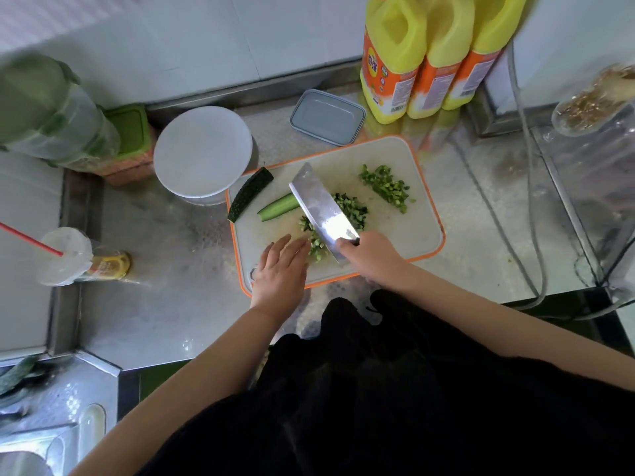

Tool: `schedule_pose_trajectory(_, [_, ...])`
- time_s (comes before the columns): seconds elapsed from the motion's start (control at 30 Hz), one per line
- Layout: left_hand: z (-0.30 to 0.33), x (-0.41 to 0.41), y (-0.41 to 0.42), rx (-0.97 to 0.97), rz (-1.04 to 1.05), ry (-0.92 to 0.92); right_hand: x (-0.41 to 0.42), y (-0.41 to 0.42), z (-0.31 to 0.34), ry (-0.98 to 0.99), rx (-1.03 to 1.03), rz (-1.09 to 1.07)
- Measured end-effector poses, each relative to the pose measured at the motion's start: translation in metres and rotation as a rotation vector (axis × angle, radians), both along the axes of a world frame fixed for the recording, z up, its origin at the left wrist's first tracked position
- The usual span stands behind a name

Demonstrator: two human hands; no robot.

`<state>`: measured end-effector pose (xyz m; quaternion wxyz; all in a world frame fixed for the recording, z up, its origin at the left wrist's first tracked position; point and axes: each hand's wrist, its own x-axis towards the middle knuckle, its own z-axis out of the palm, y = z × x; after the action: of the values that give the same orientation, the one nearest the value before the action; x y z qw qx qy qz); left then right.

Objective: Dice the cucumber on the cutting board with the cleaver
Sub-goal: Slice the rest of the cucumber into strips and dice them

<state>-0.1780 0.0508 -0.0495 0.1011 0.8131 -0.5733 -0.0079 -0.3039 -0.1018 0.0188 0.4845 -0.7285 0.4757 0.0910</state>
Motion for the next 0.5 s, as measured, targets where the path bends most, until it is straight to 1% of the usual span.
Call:
schedule_pose_trajectory(0.1, [-0.001,0.004,-0.003,-0.076,-0.02,0.022,-0.008,-0.008,0.002,0.005,-0.015,-0.023])
schedule_pose_trajectory(0.2, [0.013,0.006,-0.016,-0.116,-0.006,0.077,-0.014,-0.012,0.004,-0.021,-0.013,-0.041])
schedule_pose_trajectory(0.27, [0.027,0.005,-0.027,-0.048,0.028,0.126,-0.018,-0.014,0.004,-0.038,-0.011,-0.055])
schedule_pose_trajectory(0.33, [0.037,0.004,-0.036,0.095,0.12,0.211,-0.022,-0.015,0.004,-0.036,-0.024,-0.053])
schedule_pose_trajectory(0.4, [0.044,0.002,-0.041,0.185,0.184,0.263,-0.026,-0.016,0.003,-0.026,-0.049,-0.036])
schedule_pose_trajectory(0.5, [0.052,-0.001,-0.045,0.256,0.168,0.269,-0.031,-0.017,0.002,-0.02,-0.093,-0.008])
